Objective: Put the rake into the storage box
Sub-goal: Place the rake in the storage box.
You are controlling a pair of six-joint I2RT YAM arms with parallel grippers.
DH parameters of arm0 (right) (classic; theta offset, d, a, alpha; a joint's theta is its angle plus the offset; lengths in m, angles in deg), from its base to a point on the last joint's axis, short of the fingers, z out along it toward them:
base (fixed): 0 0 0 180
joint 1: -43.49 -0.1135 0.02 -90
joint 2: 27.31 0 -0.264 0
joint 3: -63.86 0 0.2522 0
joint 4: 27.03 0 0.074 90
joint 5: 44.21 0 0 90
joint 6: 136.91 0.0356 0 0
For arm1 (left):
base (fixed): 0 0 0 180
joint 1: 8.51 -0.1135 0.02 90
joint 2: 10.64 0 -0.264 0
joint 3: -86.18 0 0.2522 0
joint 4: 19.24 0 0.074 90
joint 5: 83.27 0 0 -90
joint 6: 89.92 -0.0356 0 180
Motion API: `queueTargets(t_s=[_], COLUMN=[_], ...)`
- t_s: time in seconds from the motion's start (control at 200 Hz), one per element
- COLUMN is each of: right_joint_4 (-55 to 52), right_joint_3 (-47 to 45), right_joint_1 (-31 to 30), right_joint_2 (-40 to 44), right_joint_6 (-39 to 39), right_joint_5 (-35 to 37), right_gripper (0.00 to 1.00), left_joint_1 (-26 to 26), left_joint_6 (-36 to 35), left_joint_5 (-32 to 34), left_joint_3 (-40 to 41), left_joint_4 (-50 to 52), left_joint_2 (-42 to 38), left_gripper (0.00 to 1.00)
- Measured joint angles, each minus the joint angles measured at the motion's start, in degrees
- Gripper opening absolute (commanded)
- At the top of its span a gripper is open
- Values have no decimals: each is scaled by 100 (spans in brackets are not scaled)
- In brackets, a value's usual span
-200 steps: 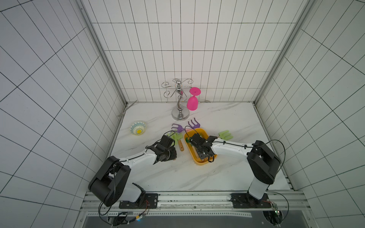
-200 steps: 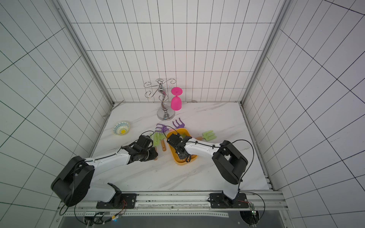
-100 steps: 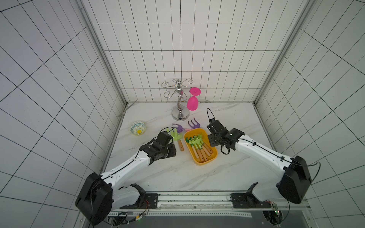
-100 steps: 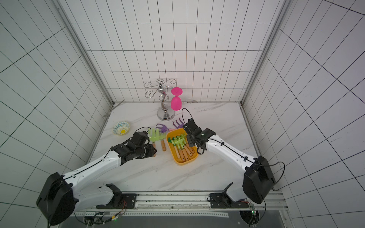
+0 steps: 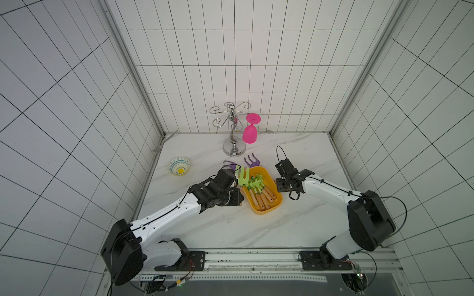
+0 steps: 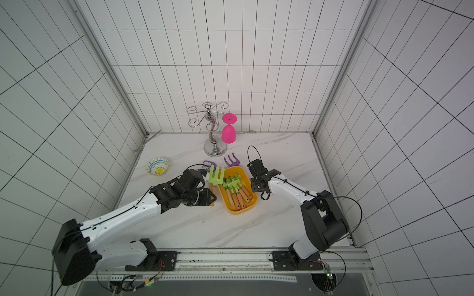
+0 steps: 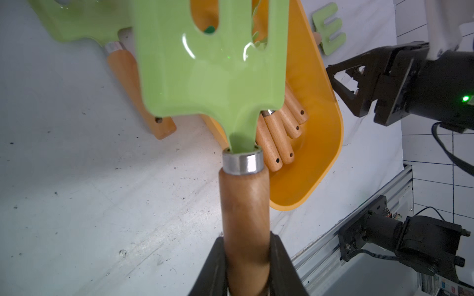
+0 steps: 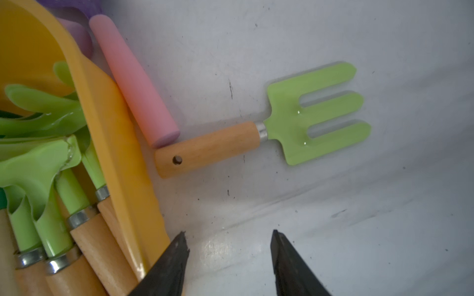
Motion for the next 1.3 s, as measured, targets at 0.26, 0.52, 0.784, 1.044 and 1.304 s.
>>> queueTargets(t_s=[0.26,0.52,0.784,1.044,1.304], right_joint_4=[50,20,-37,-323,-424], right_joint_3=[-225,-350,-417,-417,-299], right_joint_1=[-557,-1027,-1023,-651,109], right_joint_2=[223,260,669,946,887], right_joint_6=[876,1355,1386,1191,1276], right_joint_5=[-68,-271,-48,203,26], right_gripper=[53,51,53,55,57], left_joint_1=[52,52,52,52,68], left_joint_6=[2,33,291,581,837], left_joint_5=[-39,-33,-96,-44,-42], left_joint_3=[-262,-282,155,678,949], left_joint_4=[-31,-356,-1440,-2017,-2540], left_joint_2=[382,544,890,1025,1305], left_gripper=[10,10,10,18,36])
